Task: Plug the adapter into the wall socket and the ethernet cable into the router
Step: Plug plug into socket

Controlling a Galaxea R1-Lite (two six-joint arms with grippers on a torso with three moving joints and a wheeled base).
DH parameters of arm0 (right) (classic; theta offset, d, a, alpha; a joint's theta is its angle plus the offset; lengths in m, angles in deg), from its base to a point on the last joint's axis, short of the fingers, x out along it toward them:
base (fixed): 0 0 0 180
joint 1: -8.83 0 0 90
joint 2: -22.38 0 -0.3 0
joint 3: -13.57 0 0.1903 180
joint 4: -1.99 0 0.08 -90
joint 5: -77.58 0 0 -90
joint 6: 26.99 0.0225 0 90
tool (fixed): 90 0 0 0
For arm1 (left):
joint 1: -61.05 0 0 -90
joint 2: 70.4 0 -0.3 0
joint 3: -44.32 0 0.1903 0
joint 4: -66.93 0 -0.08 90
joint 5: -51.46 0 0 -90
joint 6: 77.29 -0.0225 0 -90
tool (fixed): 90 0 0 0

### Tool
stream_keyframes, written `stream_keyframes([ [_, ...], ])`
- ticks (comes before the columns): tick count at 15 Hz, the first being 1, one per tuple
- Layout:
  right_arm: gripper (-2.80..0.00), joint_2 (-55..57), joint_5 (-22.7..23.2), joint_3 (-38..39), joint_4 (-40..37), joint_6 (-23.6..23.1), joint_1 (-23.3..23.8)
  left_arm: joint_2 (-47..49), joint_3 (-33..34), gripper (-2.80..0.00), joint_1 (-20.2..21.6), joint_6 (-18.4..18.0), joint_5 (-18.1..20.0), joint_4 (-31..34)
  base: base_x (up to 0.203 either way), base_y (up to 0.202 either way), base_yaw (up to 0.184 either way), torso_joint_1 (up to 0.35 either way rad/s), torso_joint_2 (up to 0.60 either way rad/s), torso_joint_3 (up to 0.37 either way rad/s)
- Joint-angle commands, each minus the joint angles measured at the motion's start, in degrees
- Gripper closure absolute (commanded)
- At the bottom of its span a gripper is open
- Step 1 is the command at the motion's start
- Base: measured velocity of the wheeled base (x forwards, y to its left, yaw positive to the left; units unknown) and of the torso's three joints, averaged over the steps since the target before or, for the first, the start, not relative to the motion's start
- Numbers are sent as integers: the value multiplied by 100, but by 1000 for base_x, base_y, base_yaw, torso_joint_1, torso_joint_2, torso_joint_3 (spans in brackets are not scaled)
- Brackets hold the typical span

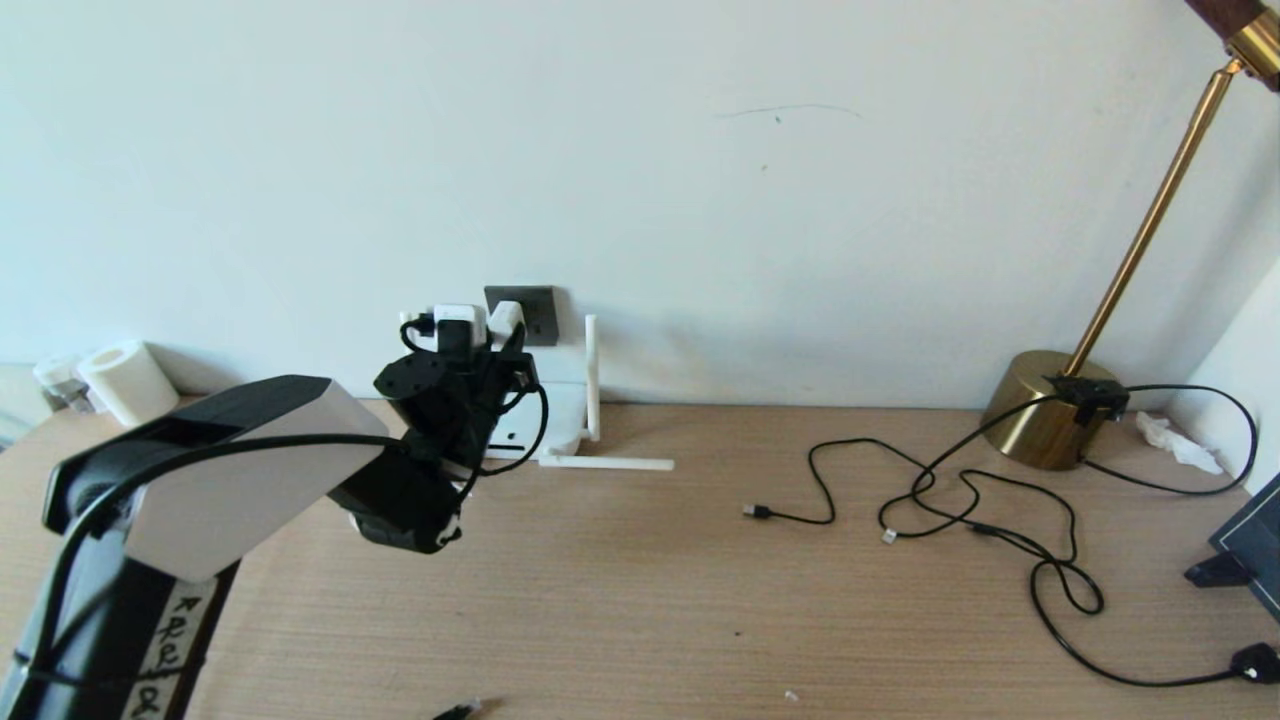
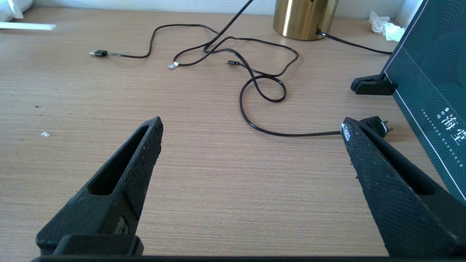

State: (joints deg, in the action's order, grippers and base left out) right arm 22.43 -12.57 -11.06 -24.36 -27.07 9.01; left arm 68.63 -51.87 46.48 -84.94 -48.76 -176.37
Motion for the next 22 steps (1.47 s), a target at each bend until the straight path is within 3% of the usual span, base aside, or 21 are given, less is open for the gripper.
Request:
stream_keyframes([
  [1,-280,0,-3,-3,5,4,-1,8,-46,0,-1,-16,-7,-35,0,0,0,0,0,0],
  [22,-280,-5,-3,0,1,1,-1,204,-378,0,-60,-25,-167,117,0,0,0,0,0,0],
])
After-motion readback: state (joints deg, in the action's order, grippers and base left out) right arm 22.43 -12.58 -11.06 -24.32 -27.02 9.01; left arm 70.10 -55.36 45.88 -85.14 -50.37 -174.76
